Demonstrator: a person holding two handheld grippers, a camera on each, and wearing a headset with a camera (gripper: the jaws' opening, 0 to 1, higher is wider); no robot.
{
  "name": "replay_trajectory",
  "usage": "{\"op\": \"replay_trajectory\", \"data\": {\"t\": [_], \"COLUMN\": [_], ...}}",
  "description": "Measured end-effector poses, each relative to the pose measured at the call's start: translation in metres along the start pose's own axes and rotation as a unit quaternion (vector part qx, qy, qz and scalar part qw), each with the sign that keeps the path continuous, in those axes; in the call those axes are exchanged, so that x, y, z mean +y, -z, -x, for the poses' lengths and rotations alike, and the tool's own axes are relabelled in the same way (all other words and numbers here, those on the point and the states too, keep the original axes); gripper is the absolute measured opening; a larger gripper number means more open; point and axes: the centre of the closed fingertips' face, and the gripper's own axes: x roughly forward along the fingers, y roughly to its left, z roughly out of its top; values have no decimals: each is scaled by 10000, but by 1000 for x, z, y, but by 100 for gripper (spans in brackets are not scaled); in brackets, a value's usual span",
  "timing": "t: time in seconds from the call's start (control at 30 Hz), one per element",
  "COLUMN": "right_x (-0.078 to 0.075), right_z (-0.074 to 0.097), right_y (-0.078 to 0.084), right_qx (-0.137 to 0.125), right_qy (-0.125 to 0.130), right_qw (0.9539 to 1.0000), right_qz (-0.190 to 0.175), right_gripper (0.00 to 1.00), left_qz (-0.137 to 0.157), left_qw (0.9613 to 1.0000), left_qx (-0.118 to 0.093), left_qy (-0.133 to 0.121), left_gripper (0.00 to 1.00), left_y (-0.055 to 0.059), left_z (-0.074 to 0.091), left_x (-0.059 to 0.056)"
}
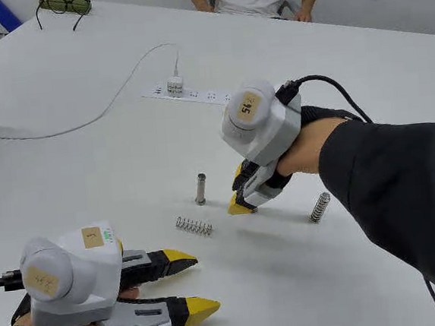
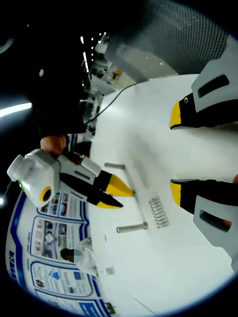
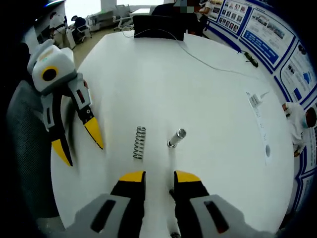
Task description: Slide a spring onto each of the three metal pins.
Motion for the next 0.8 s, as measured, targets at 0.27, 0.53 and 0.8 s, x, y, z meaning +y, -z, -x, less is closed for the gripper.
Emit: {"op": "replay_trajectory", "data": {"t": [0.27,0.53,0.8], "right_x": [20,29,30], "right_z": [-15,-25,-32], "right_y": [-6,-12,-11], "right_qx": [-38,-100,-150], "right_qy": [-191,-266,-302], "right_qw": [9998,9996,9992], "right_qz": [-4,-38,-195], "right_gripper": [21,19,17], "left_qz": [14,31,51], "left_qw": [10000,10000,10000], "left_qx": [-5,7,44], "left_qy": [-11,-29,-47], "left_gripper": [41,41,41], "left_y": [0,1,4], "left_z": [1,1,1], "left_x": [1,2,2]}}
